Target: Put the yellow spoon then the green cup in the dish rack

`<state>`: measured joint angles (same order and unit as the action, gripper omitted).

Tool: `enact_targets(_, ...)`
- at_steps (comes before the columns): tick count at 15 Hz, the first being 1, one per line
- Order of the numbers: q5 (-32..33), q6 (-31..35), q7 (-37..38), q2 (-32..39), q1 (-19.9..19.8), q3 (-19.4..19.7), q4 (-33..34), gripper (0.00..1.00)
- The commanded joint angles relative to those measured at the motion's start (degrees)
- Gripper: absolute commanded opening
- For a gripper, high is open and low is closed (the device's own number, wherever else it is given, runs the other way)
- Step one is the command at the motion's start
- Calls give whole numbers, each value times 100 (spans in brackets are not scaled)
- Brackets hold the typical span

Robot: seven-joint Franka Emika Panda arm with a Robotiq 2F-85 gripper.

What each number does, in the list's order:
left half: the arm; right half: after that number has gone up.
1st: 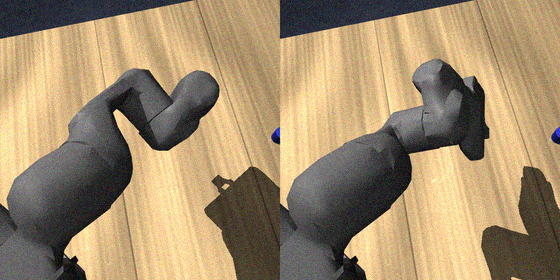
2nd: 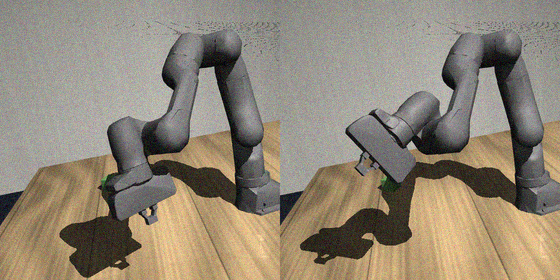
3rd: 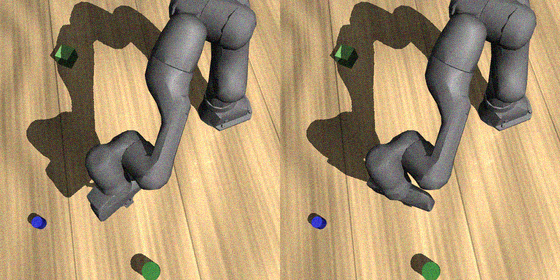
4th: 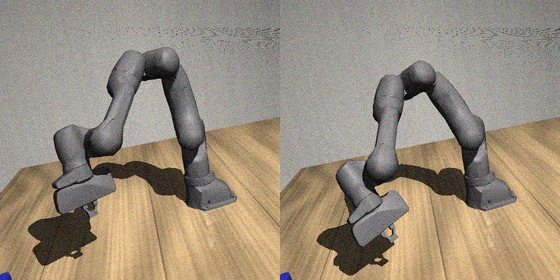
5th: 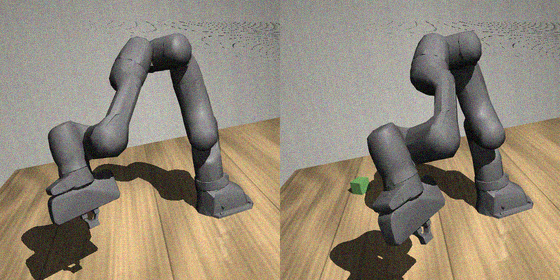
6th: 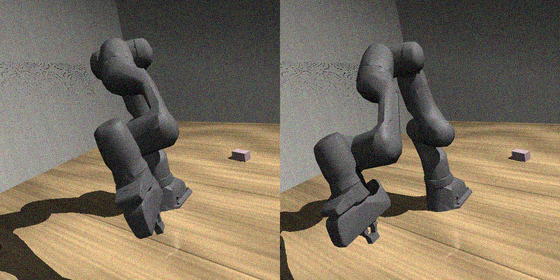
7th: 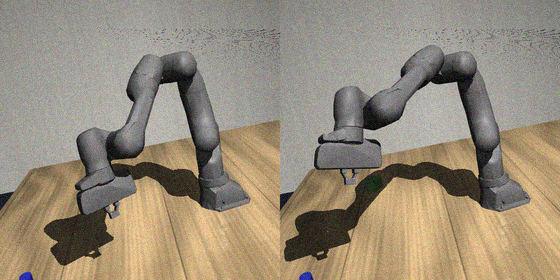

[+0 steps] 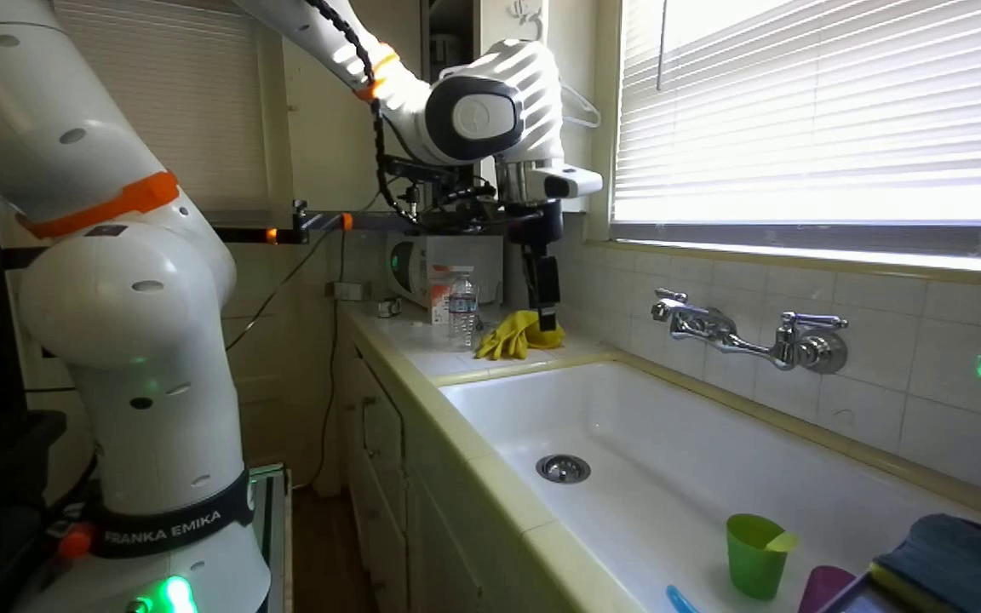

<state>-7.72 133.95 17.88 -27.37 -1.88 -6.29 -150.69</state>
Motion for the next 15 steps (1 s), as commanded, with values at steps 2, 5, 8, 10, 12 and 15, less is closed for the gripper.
enact_targets(2,28,-32,19,9,76,42,54,100)
enact_targets(5,33,119,390,283,-78,-1,157,100)
enact_targets(8,349,594,986,640,-407,-121,164,100)
enact_targets(10,700,910,1309,947,-621,-168,207,100)
enact_targets(12,1039,1226,1531,1300,-778,-153,306,100)
enact_targets(15,1656,1504,1767,1772,-948,-96,525,100)
